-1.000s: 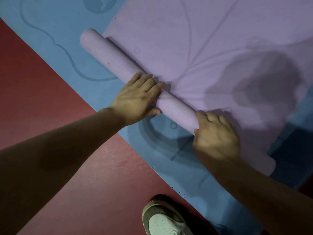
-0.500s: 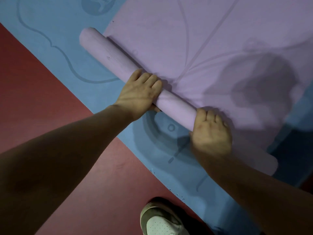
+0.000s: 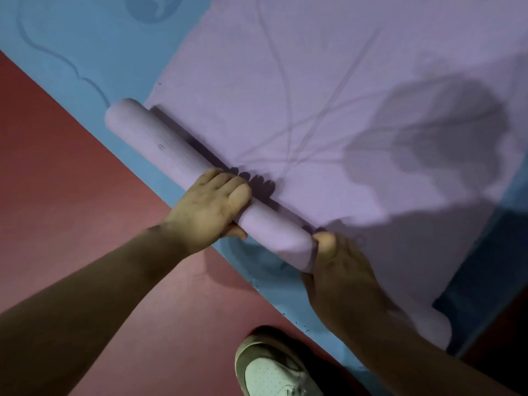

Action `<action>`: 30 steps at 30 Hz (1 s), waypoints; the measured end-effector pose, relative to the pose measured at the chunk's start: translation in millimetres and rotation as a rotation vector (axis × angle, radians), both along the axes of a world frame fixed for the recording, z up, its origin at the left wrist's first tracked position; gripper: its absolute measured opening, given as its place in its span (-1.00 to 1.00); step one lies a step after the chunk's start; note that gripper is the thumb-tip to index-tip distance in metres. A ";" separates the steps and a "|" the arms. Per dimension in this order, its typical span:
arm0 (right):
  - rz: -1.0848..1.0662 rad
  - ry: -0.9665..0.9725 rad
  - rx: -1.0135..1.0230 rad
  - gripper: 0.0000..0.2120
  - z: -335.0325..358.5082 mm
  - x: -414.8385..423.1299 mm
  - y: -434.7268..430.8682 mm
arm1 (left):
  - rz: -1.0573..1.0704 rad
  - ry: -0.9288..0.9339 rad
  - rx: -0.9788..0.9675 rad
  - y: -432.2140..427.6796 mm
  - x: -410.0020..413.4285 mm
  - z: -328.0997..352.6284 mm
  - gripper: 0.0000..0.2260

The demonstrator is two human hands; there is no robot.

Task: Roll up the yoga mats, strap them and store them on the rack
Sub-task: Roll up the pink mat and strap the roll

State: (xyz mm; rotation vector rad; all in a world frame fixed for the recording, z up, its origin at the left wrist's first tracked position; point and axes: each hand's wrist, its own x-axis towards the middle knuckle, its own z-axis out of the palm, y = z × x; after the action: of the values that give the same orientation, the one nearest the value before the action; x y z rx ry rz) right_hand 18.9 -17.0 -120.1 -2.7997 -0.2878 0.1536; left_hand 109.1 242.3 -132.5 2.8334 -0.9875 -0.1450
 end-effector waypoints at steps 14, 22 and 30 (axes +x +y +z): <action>-0.007 -0.067 0.015 -0.72 15.4 9.5 -7.4 | 0.078 -0.009 -0.116 -3.9 4.1 4.2 -0.43; -0.024 -0.002 -0.040 -0.60 22.7 19.9 -11.7 | 0.053 -0.072 -0.060 -12.2 16.3 11.3 -0.41; -0.055 -0.016 -0.033 -0.63 16.9 19.0 -15.1 | 0.080 -0.089 -0.044 -18.7 11.9 9.7 -0.46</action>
State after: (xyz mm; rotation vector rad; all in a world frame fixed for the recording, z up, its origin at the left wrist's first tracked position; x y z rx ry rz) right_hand 37.9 -32.1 -103.1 -2.8394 -0.2130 0.1241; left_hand 121.0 223.6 -122.9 2.8552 -0.8807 0.0107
